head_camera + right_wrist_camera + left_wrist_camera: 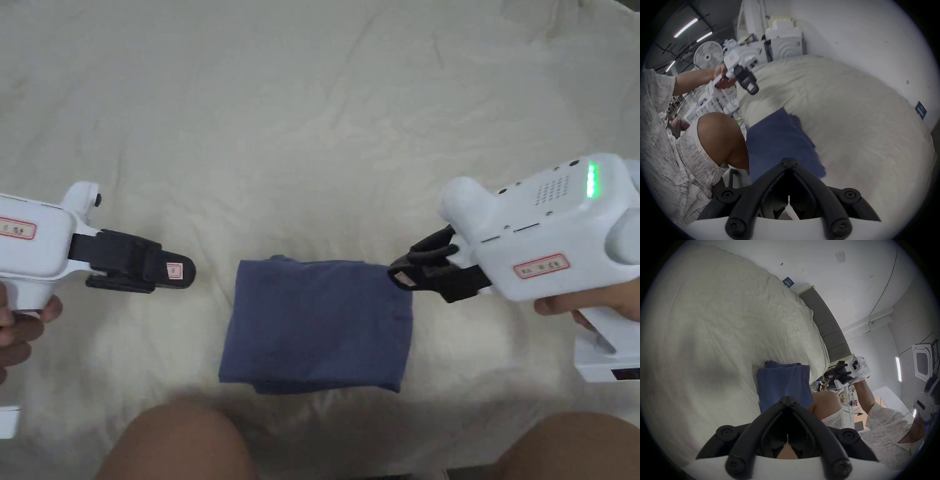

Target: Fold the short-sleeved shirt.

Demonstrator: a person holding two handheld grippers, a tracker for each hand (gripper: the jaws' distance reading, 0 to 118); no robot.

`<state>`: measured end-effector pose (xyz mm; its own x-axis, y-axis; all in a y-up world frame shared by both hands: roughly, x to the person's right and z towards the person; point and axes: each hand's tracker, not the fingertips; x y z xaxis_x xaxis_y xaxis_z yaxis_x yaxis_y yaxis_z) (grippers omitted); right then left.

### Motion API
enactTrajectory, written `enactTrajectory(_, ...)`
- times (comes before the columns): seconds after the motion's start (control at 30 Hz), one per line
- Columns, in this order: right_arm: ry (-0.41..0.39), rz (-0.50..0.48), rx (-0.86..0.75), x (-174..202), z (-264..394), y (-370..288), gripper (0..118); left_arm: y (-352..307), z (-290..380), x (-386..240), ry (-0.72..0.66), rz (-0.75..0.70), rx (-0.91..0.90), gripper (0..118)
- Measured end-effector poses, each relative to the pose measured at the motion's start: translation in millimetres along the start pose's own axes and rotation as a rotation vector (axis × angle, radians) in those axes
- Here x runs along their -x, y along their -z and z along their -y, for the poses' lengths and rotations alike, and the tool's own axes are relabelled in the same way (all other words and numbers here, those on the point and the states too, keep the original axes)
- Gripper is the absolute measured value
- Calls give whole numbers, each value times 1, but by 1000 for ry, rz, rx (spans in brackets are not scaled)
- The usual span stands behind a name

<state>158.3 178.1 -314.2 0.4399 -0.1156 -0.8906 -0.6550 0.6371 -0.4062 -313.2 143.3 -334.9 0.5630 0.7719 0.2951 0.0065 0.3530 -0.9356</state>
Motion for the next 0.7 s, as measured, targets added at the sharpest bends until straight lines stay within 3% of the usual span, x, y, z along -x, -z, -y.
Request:
enactTrajectory(0.3,-99,-29,176,2,-2,82,0,27,5,-14,154,-131,105,0)
enactTrajectory(0.7,-59,-48,194,-3,0,91,0,34,19,-17,293,-292,185,0)
